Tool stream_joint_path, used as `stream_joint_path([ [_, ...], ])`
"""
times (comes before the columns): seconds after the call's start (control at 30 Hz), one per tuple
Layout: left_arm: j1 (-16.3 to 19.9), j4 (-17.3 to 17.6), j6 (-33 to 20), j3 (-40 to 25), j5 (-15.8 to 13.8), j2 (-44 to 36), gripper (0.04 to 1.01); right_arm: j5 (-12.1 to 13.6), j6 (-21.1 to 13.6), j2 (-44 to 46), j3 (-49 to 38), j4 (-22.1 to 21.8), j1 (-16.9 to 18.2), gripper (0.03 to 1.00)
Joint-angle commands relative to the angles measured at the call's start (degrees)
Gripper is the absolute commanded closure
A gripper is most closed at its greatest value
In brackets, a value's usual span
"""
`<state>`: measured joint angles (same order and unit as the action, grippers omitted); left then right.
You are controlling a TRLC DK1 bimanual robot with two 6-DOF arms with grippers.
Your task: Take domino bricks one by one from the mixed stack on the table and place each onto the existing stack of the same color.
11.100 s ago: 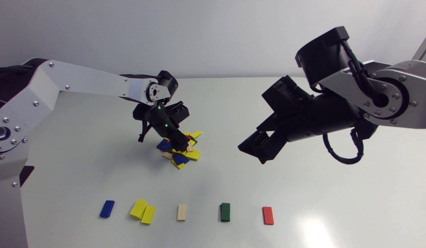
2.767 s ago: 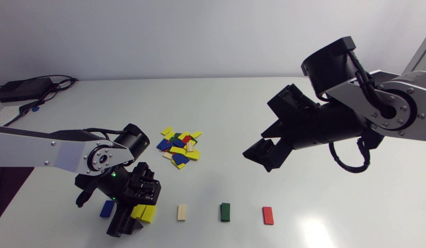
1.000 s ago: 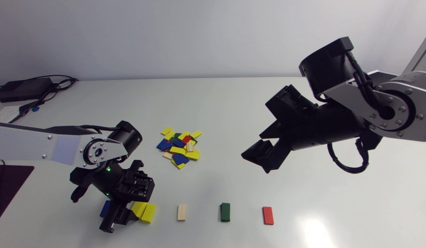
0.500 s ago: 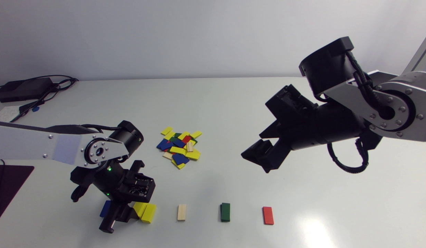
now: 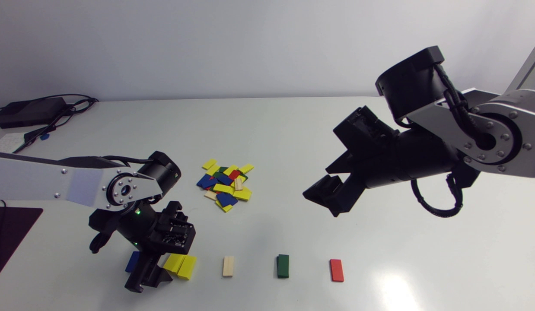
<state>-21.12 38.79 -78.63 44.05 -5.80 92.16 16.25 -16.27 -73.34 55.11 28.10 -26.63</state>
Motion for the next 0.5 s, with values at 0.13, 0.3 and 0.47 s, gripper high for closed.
stream_joint_path([
  [0.13, 1.44, 0.68, -1.7, 1.21, -0.17, 0.65, 0.052, -0.17, 0.8, -0.14, -0.71, -0.41, 0.0, 0.066],
  [0.3, 2.93, 0.59, -2.58, 0.95, -0.17, 0.65, 0.052, -0.17, 0.8, -0.22, -0.53, -0.41, -0.17, 0.066],
  [0.47, 4.34, 0.33, -3.55, 0.86, -0.09, 1.09, 0.054, -0.17, 0.8, -0.4, -0.36, -0.41, -0.35, 0.066],
])
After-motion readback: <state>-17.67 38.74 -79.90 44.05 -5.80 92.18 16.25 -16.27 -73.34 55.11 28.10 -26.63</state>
